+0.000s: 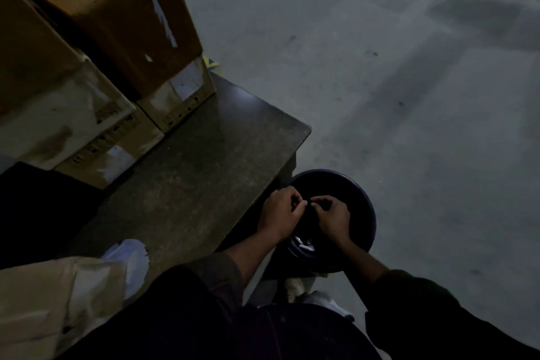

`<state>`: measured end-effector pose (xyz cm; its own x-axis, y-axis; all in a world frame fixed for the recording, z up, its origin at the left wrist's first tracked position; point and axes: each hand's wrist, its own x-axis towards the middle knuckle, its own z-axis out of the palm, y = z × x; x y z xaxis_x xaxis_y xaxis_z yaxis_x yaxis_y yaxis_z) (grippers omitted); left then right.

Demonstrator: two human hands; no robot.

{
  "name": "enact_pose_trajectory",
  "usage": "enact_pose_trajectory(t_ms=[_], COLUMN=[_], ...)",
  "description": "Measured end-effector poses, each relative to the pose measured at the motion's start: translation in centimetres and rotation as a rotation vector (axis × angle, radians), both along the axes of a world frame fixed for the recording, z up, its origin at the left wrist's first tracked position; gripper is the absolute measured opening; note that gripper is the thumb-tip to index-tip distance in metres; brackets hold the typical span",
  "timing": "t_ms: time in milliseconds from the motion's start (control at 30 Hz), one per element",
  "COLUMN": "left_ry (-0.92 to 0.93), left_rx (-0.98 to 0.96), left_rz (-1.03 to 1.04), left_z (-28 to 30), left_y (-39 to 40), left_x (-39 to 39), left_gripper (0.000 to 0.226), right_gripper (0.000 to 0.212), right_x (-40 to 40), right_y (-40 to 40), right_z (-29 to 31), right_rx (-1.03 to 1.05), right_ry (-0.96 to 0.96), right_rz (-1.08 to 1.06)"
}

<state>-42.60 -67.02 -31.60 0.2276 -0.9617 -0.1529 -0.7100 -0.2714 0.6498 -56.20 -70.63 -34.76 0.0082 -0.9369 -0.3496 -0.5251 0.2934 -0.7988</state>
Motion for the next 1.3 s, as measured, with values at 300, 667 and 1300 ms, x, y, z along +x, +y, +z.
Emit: enact_pose_trajectory(t_ms=[300, 667, 1300], left_ry=[0.119, -0.121, -0.491], left_rx=[-0.068, -0.431, -0.033], left_rz=[0.371, 0.979, 1.082], left_z=[2.0, 7.5, 4.5], left_y=[4.5, 21.5, 42.0], left_x=[6.6, 16.7, 28.3], left_gripper=[0.024, 0.024, 0.019], right_gripper=[0.006, 0.015, 0.061], right_x=[9.1, 24.1, 41.4], right_y=[2.2, 14.4, 31.3], right_z=[4.5, 10.8, 8.6], right_rx=[-0.153, -0.29, -1.002], right_ry=[-0.166, -0.342, 0.217], right_rz=[0.348, 1.004, 1.817])
